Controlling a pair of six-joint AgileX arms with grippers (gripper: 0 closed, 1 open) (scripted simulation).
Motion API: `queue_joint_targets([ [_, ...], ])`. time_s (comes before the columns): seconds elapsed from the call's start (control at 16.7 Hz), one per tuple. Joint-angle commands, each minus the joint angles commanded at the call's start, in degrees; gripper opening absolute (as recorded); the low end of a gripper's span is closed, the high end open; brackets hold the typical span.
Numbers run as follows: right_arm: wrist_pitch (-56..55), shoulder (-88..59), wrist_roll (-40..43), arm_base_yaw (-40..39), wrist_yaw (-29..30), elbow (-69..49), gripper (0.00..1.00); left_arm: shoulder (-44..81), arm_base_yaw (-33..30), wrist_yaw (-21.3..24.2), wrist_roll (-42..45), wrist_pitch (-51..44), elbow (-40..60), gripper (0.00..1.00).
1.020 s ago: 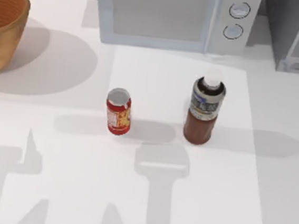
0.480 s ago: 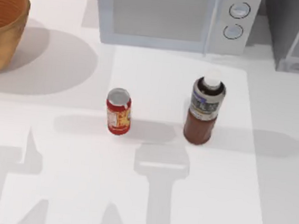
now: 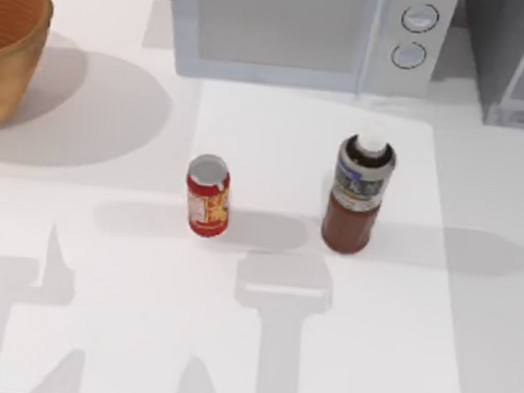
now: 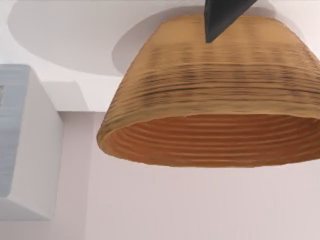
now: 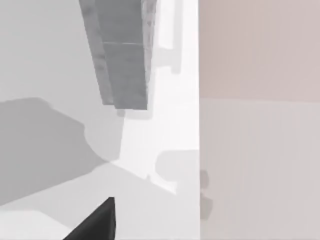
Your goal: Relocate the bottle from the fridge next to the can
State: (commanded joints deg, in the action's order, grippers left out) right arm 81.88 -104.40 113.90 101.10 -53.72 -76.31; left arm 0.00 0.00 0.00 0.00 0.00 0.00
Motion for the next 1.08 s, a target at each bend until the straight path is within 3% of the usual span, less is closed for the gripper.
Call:
queue_joint_targets([
  [0.24, -11.1, -0.4, -13.1, -8.2, 1.6, 0.2, 1.00, 0.0, 0.0, 0.0, 0.0, 0.0, 0.0, 1.00],
  [0.84, -51.7, -0.8, -63.9, -38.0, 8.2, 1.3, 1.00, 0.0, 0.0, 0.0, 0.0, 0.0, 0.0, 1.00],
  [1.08, -62.4, -0.7, -75.0, -46.1, 9.9, 1.7, 1.00, 0.0, 0.0, 0.0, 0.0, 0.0, 0.0, 1.00],
])
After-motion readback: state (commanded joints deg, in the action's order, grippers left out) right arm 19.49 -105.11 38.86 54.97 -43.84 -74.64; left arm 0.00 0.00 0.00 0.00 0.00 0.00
